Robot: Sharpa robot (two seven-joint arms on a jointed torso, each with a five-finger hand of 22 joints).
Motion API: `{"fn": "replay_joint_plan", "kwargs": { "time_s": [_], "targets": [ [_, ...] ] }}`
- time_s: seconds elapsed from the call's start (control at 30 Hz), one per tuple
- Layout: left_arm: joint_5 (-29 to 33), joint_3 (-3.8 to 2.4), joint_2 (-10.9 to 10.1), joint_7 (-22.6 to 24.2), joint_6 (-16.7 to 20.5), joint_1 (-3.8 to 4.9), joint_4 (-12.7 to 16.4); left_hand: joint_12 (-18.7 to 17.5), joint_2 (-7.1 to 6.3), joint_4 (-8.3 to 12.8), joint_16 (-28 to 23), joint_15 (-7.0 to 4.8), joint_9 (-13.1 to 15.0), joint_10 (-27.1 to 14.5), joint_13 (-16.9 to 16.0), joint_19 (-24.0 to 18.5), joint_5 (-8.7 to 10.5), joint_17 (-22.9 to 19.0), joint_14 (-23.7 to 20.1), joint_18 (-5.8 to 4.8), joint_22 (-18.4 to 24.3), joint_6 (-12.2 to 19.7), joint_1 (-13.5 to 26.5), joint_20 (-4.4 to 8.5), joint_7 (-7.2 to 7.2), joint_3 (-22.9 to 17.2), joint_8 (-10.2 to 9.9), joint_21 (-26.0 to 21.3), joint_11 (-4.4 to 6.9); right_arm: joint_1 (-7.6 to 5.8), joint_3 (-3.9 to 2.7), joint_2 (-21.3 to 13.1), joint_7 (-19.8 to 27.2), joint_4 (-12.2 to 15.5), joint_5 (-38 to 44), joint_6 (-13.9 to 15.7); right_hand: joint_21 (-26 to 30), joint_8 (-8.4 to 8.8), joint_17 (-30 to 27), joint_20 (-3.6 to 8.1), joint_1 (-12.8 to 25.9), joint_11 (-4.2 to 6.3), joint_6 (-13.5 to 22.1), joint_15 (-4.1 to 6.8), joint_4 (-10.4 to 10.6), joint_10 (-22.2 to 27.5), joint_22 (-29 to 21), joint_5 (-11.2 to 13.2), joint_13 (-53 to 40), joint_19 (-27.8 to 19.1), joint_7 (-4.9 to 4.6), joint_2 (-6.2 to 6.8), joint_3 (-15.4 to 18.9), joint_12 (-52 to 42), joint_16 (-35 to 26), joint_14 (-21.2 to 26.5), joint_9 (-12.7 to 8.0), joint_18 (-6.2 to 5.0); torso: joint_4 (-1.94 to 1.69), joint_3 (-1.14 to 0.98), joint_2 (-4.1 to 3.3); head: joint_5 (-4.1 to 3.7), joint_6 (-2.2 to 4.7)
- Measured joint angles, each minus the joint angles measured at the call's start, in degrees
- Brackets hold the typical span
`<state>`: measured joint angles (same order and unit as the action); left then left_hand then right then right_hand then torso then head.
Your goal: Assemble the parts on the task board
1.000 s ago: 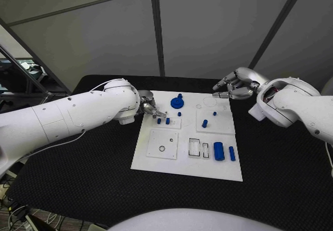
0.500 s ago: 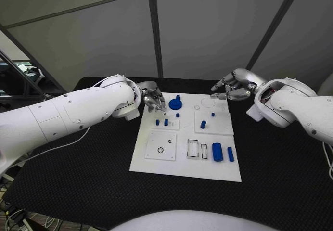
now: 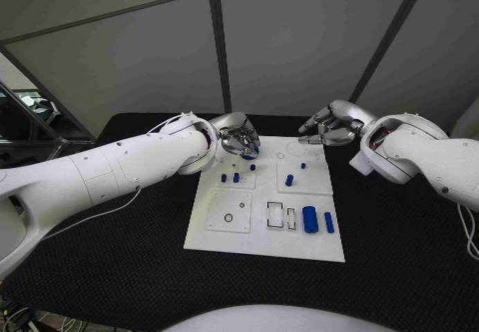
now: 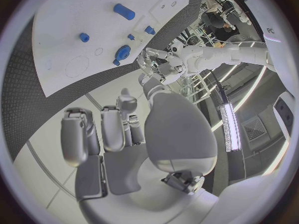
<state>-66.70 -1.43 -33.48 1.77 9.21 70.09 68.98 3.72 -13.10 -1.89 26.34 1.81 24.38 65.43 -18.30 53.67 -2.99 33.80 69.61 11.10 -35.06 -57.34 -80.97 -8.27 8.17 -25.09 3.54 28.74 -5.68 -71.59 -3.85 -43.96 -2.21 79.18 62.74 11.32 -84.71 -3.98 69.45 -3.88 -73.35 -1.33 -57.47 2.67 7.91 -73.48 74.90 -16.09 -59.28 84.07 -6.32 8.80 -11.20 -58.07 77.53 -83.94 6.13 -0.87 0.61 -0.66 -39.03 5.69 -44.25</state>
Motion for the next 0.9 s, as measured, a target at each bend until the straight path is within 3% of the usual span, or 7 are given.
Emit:
{"fn": "replay_joint_plan", "kwargs": {
  "time_s": [0.27,0.37,0.57,0.7,0.9],
  "targets": [
    [-9.4,0.32,2.6,0.7,-0.6,-0.33,-2.4,0.0,0.35,-0.2,3.0,-0.64,-2.4,0.0,3.0,3.4,0.00,1.1,3.2,0.01,-0.5,0.0,1.0,0.66,0.00,3.1,0.0,1.0,0.00,0.00,0.00,0.2,-0.1,0.1,0.0,0.0,0.0,0.00,0.0,0.00,0.0,0.00,0.0,0.00,0.0,0.0,0.0,0.0,0.0,0.0,0.00,0.00,0.0,0.0,0.0,0.0,0.0,0.00,0.00,0.03,0.01,-0.30,0.02],
    [-12.4,0.34,3.3,0.4,-1.6,-0.39,-3.2,0.4,0.38,-0.2,6.1,-1.07,-3.3,0.5,4.1,5.7,0.00,2.6,5.8,0.01,-1.2,-0.7,1.0,1.10,-0.03,4.1,0.0,2.5,0.51,0.00,0.00,0.3,-0.1,0.0,0.0,0.0,0.0,0.00,0.0,0.00,0.0,0.00,0.0,0.00,0.2,0.0,0.0,0.0,0.0,0.0,0.00,0.00,-0.1,0.0,0.0,0.0,0.0,0.00,0.00,0.05,0.01,-0.32,-0.06],
    [-16.9,0.36,4.1,-0.8,-3.9,-0.44,-4.0,0.7,0.82,-0.5,27.4,-1.91,-5.5,1.4,6.9,10.1,-0.01,18.6,12.1,0.02,-5.0,-2.0,1.4,2.33,-0.63,5.2,0.3,7.9,1.37,0.00,0.00,0.4,-0.2,0.0,0.0,0.0,0.0,0.00,0.0,0.00,0.0,0.00,0.0,0.00,0.2,0.0,0.0,0.0,0.0,0.0,0.00,0.00,-0.1,0.0,0.0,0.0,0.0,0.00,0.00,0.04,0.04,-0.32,-0.13],
    [-18.8,0.36,4.3,-1.8,-5.5,-0.50,-4.5,0.7,1.15,-0.5,35.0,-2.12,-6.5,1.4,8.3,10.8,-0.01,24.6,13.1,0.03,-7.3,-2.2,1.1,2.33,-0.73,5.2,0.3,10.5,1.37,0.00,0.00,0.4,-0.2,-0.1,0.1,0.0,0.0,0.00,0.0,0.00,0.0,0.00,0.0,0.00,0.1,0.0,0.0,0.0,0.0,0.0,0.00,0.00,-0.1,0.0,0.0,0.0,0.0,0.00,-0.03,0.03,0.05,-0.36,-0.19],
    [-20.6,0.37,4.7,-2.8,-7.2,-0.69,-5.0,0.9,1.31,-0.6,41.0,-2.02,-7.6,1.6,9.6,13.8,-0.01,29.3,14.0,-0.03,-13.9,-2.4,0.9,2.54,-0.88,5.3,0.3,17.7,1.58,0.00,0.00,0.6,-0.2,-0.2,0.1,0.0,0.0,0.00,0.0,0.00,0.0,0.00,0.0,0.00,0.1,0.0,0.0,0.0,0.0,0.0,0.00,0.00,-0.1,0.0,0.0,0.0,0.0,0.00,-0.08,0.01,0.07,-0.42,-0.24]
  ]
}}
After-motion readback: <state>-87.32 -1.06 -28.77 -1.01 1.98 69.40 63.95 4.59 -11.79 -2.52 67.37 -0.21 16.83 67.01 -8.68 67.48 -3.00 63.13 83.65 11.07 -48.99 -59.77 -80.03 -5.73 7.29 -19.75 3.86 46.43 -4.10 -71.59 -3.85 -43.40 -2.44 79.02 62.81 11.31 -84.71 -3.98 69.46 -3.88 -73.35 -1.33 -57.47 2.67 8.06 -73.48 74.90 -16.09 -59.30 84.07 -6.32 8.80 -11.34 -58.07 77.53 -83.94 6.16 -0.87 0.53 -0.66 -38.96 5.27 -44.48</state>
